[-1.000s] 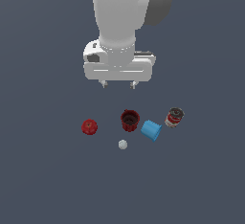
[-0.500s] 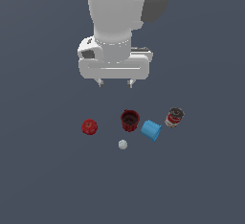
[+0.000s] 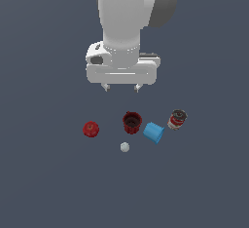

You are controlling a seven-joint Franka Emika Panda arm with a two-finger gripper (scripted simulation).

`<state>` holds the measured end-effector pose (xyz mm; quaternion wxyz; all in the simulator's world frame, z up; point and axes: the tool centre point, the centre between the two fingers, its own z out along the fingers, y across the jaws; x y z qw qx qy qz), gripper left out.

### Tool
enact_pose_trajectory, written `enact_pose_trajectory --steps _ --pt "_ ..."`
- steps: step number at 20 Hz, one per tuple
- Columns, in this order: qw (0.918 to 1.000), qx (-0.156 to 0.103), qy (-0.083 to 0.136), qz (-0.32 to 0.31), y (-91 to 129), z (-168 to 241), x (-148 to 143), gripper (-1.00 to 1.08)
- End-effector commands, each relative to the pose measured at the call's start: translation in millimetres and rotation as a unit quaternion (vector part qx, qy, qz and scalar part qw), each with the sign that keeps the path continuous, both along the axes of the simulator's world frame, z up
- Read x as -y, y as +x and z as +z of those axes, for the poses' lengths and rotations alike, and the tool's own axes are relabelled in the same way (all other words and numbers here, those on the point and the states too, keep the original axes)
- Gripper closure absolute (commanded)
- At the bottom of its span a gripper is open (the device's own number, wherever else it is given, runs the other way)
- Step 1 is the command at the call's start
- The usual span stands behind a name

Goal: Pick up a designated object from a clutter of objects.

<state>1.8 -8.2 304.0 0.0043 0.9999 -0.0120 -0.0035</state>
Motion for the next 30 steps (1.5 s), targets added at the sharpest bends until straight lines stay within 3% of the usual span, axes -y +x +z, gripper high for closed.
enact_pose_trajectory --steps 1,7,13,22,30 --pt "1.0 0.0 -0.002 0.0 3 -8 -12 -0.92" --pt "1.0 0.001 -0.007 -0.002 10 -37 -55 -0.92" --pt "0.9999 0.003 -0.01 -0.003 11 -80 -122 -0.92" --pt "1.0 0.005 -0.004 -0.005 -10 -143 -221 -0.92" --pt "1.0 0.004 0.003 -0.006 -29 -172 -266 -0.92"
